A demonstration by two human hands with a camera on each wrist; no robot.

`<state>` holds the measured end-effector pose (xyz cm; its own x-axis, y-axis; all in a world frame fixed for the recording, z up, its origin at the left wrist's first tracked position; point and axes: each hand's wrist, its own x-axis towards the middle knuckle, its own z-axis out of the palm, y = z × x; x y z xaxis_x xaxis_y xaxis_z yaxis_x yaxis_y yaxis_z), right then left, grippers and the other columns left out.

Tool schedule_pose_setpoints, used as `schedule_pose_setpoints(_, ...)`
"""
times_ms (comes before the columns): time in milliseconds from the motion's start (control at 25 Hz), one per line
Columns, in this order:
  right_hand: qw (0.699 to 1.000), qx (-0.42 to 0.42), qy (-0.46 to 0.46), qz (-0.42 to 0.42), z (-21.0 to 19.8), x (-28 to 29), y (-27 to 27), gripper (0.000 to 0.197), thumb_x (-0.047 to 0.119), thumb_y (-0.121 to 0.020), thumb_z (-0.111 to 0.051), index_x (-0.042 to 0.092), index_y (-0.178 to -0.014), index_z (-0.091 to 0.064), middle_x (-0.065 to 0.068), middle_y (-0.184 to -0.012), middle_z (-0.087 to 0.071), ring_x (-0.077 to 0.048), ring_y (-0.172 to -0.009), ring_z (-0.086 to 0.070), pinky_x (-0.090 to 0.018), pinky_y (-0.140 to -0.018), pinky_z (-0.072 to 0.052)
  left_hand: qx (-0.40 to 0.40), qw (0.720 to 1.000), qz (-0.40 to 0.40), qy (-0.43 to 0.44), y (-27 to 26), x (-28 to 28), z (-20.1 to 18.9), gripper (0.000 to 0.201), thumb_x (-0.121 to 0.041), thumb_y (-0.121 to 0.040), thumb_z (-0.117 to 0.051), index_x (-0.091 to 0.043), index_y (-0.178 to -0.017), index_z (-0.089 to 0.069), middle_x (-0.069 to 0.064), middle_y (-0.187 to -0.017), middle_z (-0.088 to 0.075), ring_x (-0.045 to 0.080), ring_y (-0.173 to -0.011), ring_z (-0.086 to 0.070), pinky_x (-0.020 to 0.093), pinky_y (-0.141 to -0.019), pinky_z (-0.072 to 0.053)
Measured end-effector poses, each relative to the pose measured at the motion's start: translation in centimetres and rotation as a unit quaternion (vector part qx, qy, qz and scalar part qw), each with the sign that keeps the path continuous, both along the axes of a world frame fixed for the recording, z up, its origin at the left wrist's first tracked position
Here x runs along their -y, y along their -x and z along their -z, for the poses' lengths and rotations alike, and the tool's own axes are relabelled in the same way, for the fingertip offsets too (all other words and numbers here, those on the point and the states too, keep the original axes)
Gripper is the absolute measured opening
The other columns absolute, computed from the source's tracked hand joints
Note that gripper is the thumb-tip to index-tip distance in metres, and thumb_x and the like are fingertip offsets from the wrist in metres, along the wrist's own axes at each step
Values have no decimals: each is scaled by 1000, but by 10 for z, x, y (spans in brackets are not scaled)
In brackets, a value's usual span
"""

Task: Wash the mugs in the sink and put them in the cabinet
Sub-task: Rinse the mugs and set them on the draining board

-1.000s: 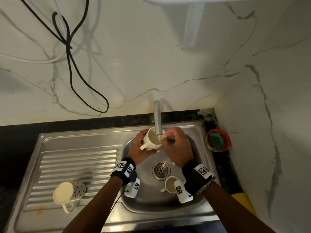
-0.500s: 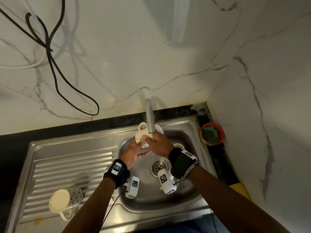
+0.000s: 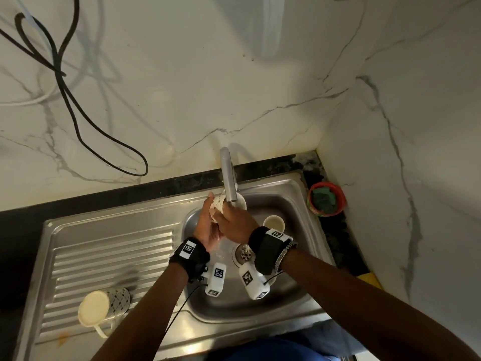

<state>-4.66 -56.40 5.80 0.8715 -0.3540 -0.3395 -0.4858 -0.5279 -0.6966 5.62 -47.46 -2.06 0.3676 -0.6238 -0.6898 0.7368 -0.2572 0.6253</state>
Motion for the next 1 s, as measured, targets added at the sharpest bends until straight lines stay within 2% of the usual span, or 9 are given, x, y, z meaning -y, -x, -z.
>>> schedule_pose_setpoints(160,995,-11,84,-59,5,-1,9,48,27,-110,-46,-1,-148,-39,-24,-130,-63,-37,-105,-69,-36,-75,-49,-13,999,26,-29,-8,1,5,71,-76,-86,-60,-12,-114,-75,15,-92,-72,24,-75,-67,32,-68,-52)
schedule_pose_setpoints(280,1000,-16,9,15,6,4,7,41,32,-111,-43,4,-141,-42,-18,-115,-69,-30,-96,-71,-29,-71,-43,-16,1000,0,0,-4,2,13,73,-70,-93,-56,-11,-134,-67,21,-122,-71,31,-105,-70,45,-94,-55)
schedule_pose_setpoints(440,996,-15,64,-62,8,4,14,45,22,-105,-52,2,-144,-38,-19,-116,-66,-32,-92,-70,-32,-67,-46,-40,999,-8,-16,-2,2,12,67,-64,-89,-66,-8,-127,-70,17,-113,-72,30,-96,-70,40,-81,-58)
schedule_pose_setpoints(560,995,-57,75,-20,11,6,10,36,30,-108,-43,6,-134,-48,-20,-110,-66,-40,-95,-68,-44,-76,-53,-27,999,-35,-16,2,3,19,68,-67,-92,-60,-13,-133,-68,20,-125,-71,33,-113,-69,47,-97,-54)
schedule_pose_setpoints(640,986,-79,110,-100,12,2,9,32,24,-107,-45,4,-130,-55,-22,-112,-66,-42,-99,-66,-49,-79,-53,-24,996,-62,-53,4,3,25,63,-55,-90,-67,-11,-135,-65,22,-124,-71,35,-113,-69,47,-101,-54)
schedule_pose_setpoints(760,960,-23,196,-199,14,10,17,38,38,-108,-44,9,-128,-60,-15,-110,-70,-34,-94,-69,-44,-78,-57,-10,993,-29,-112,0,-4,35,57,-62,-81,-73,-12,-109,-74,10,-84,-69,21,-63,-61,26,-51,-47)
schedule_pose_setpoints(840,958,-20,218,-185,16,12,17,46,47,-107,-42,12,-130,-61,-12,-113,-72,-31,-99,-70,-40,-83,-57,-14,993,-21,-118,-4,-7,38,52,-64,-83,-70,-15,-100,-74,6,-75,-65,16,-49,-55,18,-41,-40)
schedule_pose_setpoints(920,964,-59,191,-176,15,6,12,46,43,-107,-45,10,-134,-61,-13,-121,-71,-31,-110,-68,-38,-92,-52,-24,995,-21,-93,-2,-3,32,57,-61,-83,-72,-11,-109,-75,13,-91,-74,25,-67,-72,29,-59,-60)
schedule_pose_setpoints(1000,977,-72,106,-169,13,2,5,36,31,-107,-49,6,-129,-64,-15,-121,-70,-31,-113,-66,-37,-95,-50,-18,995,-48,-81,1,-2,31,65,-62,-80,-74,-12,-121,-75,19,-119,-73,35,-107,-71,49,-97,-55)
